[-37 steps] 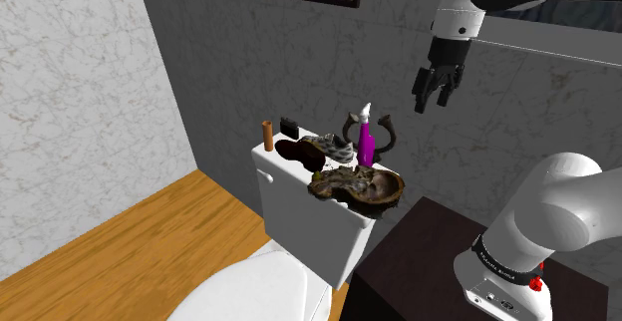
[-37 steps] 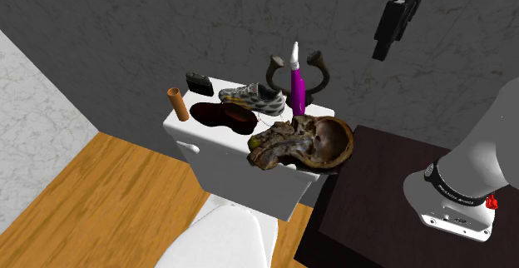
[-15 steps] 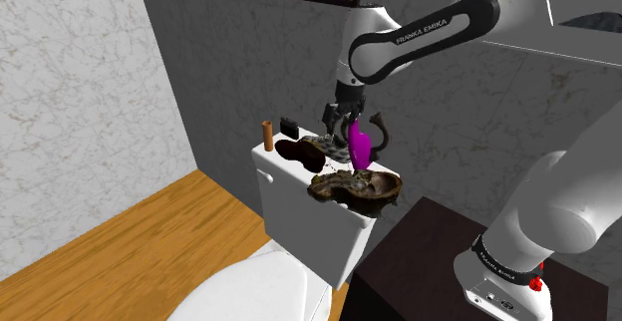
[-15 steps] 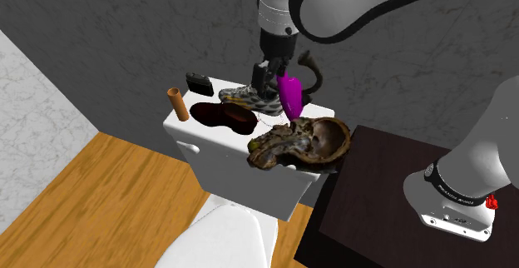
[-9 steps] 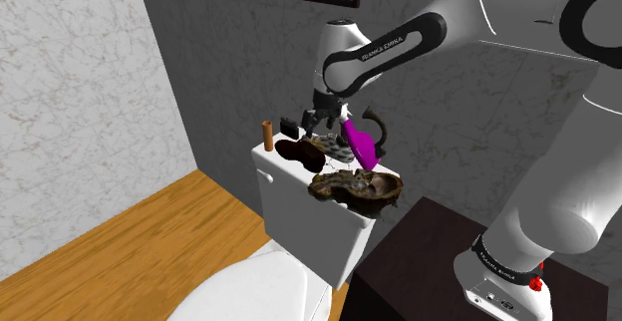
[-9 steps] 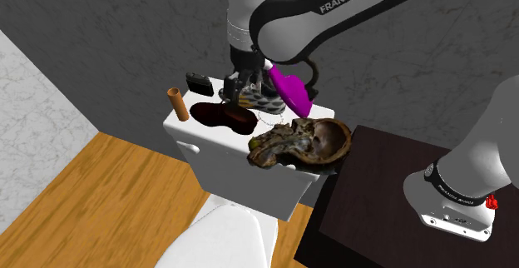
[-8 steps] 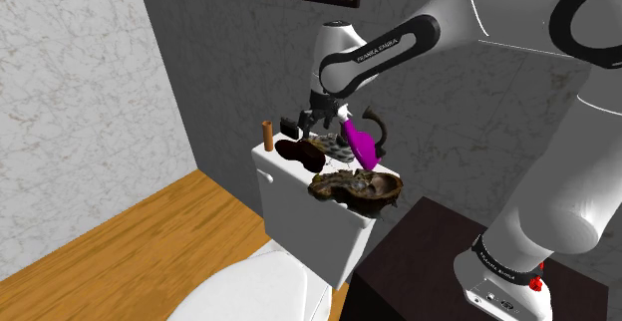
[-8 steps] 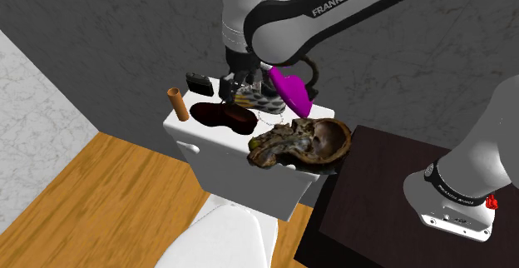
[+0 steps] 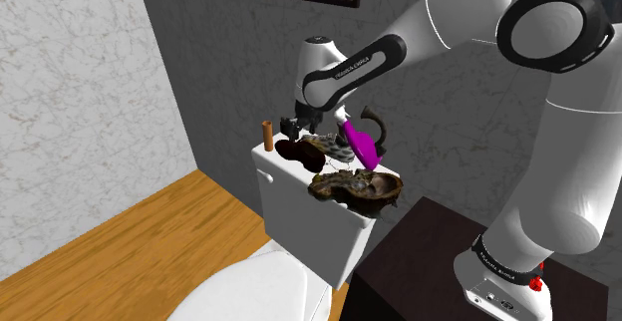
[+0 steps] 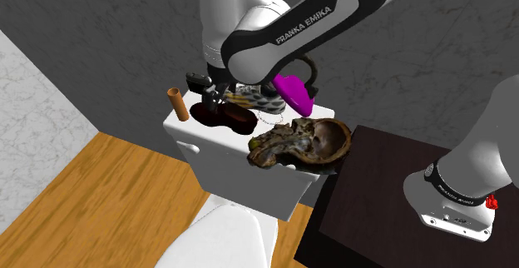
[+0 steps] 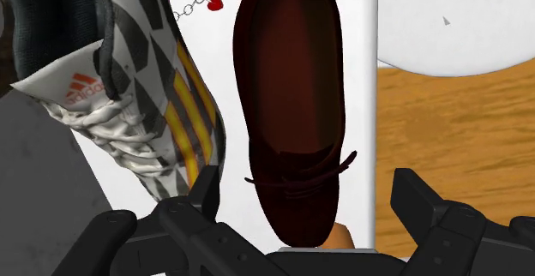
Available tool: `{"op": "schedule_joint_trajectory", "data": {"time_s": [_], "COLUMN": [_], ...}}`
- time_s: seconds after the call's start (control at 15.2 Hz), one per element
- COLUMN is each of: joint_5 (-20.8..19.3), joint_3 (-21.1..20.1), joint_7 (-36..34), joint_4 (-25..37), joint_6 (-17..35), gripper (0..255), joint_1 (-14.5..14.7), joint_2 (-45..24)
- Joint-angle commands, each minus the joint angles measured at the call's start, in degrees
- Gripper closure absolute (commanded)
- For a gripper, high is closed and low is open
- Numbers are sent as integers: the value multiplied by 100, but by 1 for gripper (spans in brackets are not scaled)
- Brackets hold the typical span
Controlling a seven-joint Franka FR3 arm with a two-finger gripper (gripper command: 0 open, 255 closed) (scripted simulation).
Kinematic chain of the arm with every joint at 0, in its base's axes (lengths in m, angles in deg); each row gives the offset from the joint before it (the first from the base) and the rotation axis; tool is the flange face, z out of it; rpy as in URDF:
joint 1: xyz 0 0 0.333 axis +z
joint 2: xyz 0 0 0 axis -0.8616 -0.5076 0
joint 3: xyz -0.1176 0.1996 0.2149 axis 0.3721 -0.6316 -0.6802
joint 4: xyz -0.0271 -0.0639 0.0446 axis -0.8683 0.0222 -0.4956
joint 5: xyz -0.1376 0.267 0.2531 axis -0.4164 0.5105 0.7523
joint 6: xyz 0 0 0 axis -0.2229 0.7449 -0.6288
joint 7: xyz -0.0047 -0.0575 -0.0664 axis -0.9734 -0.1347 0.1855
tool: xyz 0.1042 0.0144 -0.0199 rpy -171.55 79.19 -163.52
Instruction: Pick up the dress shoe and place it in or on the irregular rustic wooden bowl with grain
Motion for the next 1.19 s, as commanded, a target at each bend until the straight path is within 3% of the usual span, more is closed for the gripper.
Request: {"op": "schedule_joint_trajectory", "data": {"time_s": [0.0, 0.66, 0.73, 1.12], "joint_5": [-18, -39, -39, -39], "joint_3": [8, 18, 18, 18], "joint_7": [-7, -21, -21, -21], "joint_4": [6, 6, 6, 5], "joint_6": [130, 278, 278, 279], "gripper": [0, 0, 255, 255], "joint_1": [3, 10, 10, 11], "joint_2": [-132, -281, -281, -281]}}
